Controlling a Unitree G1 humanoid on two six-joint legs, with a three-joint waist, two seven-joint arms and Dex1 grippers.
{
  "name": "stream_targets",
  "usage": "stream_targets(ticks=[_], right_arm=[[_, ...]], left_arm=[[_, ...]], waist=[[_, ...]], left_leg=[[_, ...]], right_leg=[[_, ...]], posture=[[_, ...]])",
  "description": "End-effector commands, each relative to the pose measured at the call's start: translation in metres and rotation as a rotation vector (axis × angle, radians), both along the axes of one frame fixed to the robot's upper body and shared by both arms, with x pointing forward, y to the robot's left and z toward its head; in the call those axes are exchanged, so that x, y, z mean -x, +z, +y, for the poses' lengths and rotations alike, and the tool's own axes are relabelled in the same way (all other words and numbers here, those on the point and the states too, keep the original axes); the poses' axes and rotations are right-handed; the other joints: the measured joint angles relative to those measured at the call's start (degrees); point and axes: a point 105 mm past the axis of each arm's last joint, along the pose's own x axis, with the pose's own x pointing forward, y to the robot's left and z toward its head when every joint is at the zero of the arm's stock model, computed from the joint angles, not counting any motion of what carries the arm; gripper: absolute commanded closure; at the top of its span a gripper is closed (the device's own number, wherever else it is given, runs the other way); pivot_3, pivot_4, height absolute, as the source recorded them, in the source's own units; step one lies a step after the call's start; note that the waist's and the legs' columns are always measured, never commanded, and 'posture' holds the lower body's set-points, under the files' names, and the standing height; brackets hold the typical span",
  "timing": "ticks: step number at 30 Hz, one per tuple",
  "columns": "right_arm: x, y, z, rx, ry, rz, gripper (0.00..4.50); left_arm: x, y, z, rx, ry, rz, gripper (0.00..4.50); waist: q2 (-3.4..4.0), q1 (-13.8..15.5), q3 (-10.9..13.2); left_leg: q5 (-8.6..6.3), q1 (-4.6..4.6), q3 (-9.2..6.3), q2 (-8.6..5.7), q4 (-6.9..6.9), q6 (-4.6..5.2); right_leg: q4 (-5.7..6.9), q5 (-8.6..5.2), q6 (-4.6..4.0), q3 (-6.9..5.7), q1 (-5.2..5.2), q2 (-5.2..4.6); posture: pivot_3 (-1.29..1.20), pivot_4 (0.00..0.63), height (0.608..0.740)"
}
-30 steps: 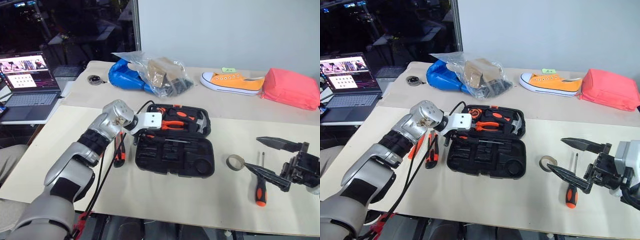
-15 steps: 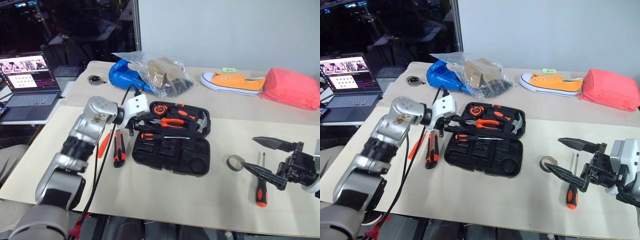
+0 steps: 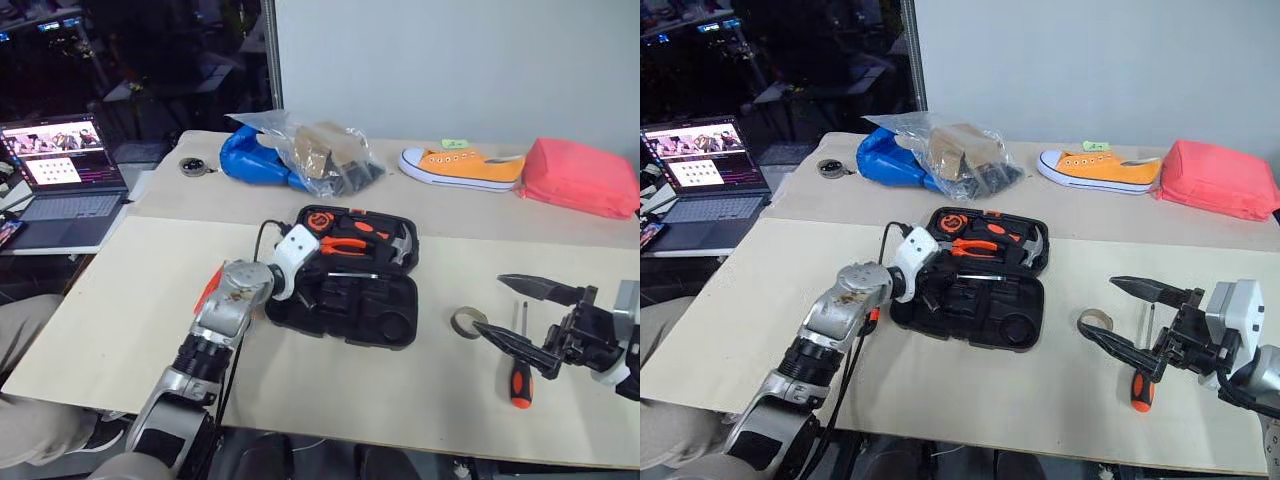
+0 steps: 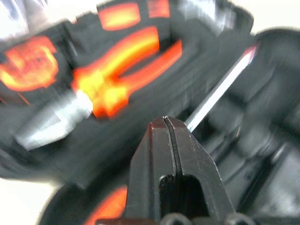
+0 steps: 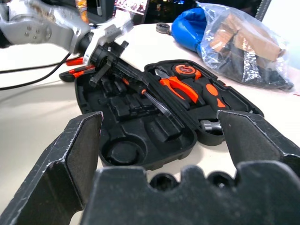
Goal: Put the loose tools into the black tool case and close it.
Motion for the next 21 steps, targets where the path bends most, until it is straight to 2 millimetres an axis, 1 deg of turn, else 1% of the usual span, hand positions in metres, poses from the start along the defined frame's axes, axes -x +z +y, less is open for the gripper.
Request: stream_targets(ticks=[1,3,4,6,8,9,10,12,13,15,16,18,20,21], right_arm=[[0.005,0.008,0.006,0.023,0.015,-0.027,0.00],[0.007,0.006,0.007,0.021,0.009,-0.016,0.00],[0.007,0.005,0.008,0.017,-0.001,-0.012,0.00],[0.006,0.004,0.008,0.014,-0.021,-0.006,0.00],[0.002,0.002,0.003,0.012,-0.100,-0.005,0.00],[0.002,0.003,0.003,-0.003,-0.133,-0.007,0.00],[0.002,0.004,0.002,-0.014,-0.154,-0.007,0.00],[0.002,-0.001,-0.002,0.004,-0.247,0.026,0.00],[0.003,-0.004,-0.003,0.056,-0.298,0.039,0.00],[0.008,-0.012,-0.008,0.136,-0.408,0.116,0.00],[0.012,-0.018,-0.009,0.130,-0.432,0.195,0.00],[0.014,-0.023,-0.016,0.118,-0.511,0.261,0.00],[0.018,-0.027,-0.022,0.126,-0.590,0.316,0.00],[0.021,-0.029,-0.027,0.136,-0.620,0.345,0.00]], left_arm=[[0.012,-0.042,0.009,-0.122,-0.013,0.118,4.46],[0.014,-0.045,0.009,-0.137,-0.028,0.113,4.46],[0.014,-0.044,0.009,-0.130,-0.026,0.111,4.46],[0.012,-0.041,0.009,-0.108,-0.018,0.096,4.46],[0.008,-0.008,0.001,0.086,-0.023,0.016,4.46],[0.008,0.011,0.002,0.156,-0.026,-0.042,4.46],[0.009,0.022,0.002,0.194,-0.030,-0.080,4.46],[0.021,0.044,0.009,0.290,-0.096,-0.082,4.46],[0.030,0.056,0.013,0.344,-0.145,-0.066,4.46],[0.047,0.071,0.023,0.383,-0.235,-0.033,3.95],[0.056,0.076,0.026,0.371,-0.287,-0.024,3.82],[0.072,0.084,0.028,0.358,-0.366,0.001,3.02],[0.086,0.091,0.030,0.339,-0.446,0.018,2.37],[0.093,0.094,0.029,0.331,-0.482,0.025,1.96]], waist=[[0.05,-0.04,-0.04],[0.07,-0.08,-0.06],[0.07,-0.13,-0.06],[0.08,-0.26,-0.08],[0.09,-0.27,-0.10],[0.09,-0.27,-0.10],[0.09,-0.24,-0.09],[0.14,-0.11,-0.10],[0.18,-0.08,-0.11],[0.37,0.01,-0.23],[0.40,0.00,-0.25],[0.40,-0.06,-0.26],[0.34,0.04,-0.22],[0.29,0.04,-0.19]], left_leg=[[0.00,0.07,0.00,0.00,-0.02,0.00],[-0.04,0.39,0.00,0.01,-0.06,0.01],[-0.05,0.49,0.00,0.02,-0.07,0.01],[-0.06,0.61,0.01,0.04,-0.08,0.00],[-0.06,0.63,0.02,0.04,-0.06,0.00],[-0.06,0.64,0.02,0.05,-0.07,0.00],[-0.06,0.62,0.02,0.07,-0.07,0.00],[-0.06,0.45,0.02,0.16,-0.07,0.00],[-0.06,0.31,0.02,0.19,-0.08,0.00],[-0.05,0.09,0.02,0.17,-0.08,0.00],[-0.05,-0.02,0.02,0.17,-0.08,0.00],[-0.06,-0.10,0.04,0.16,-0.10,-0.01],[-0.06,-0.08,0.04,0.13,-0.08,-0.01],[-0.06,-0.07,0.04,0.08,-0.08,-0.01]], right_leg=[[-0.03,0.00,0.00,0.00,0.09,0.00],[-0.14,-0.08,0.11,-0.01,0.46,-0.01],[-0.17,-0.20,0.28,-0.02,0.57,-0.01],[-0.18,-0.24,0.34,0.00,0.67,-0.03],[-0.17,-0.24,0.34,0.02,0.68,-0.05],[-0.18,-0.24,0.34,0.02,0.68,-0.06],[-0.18,-0.24,0.34,0.01,0.67,-0.06],[-0.16,-0.21,0.25,-0.02,0.53,-0.10],[-0.15,-0.14,0.12,-0.04,0.41,-0.11],[-0.12,-0.08,0.01,-0.06,0.19,-0.10],[-0.09,-0.08,0.00,-0.06,0.06,-0.10],[-0.11,-0.10,0.00,-0.05,-0.02,-0.11],[-0.16,-0.10,0.02,-0.06,0.03,-0.16],[-0.16,-0.13,0.08,-0.05,0.04,-0.27]], posture=[[0.00,0.150,0.740],[0.00,0.150,0.740],[0.00,0.150,0.740],[0.00,0.150,0.740],[0.00,0.150,0.740],[0.00,0.150,0.740],[0.00,0.150,0.740],[0.00,0.150,0.740],[0.00,0.150,0.740],[0.00,0.150,0.740],[0.00,0.150,0.740],[0.00,0.150,0.740],[0.00,0.150,0.740],[0.00,0.150,0.740]])
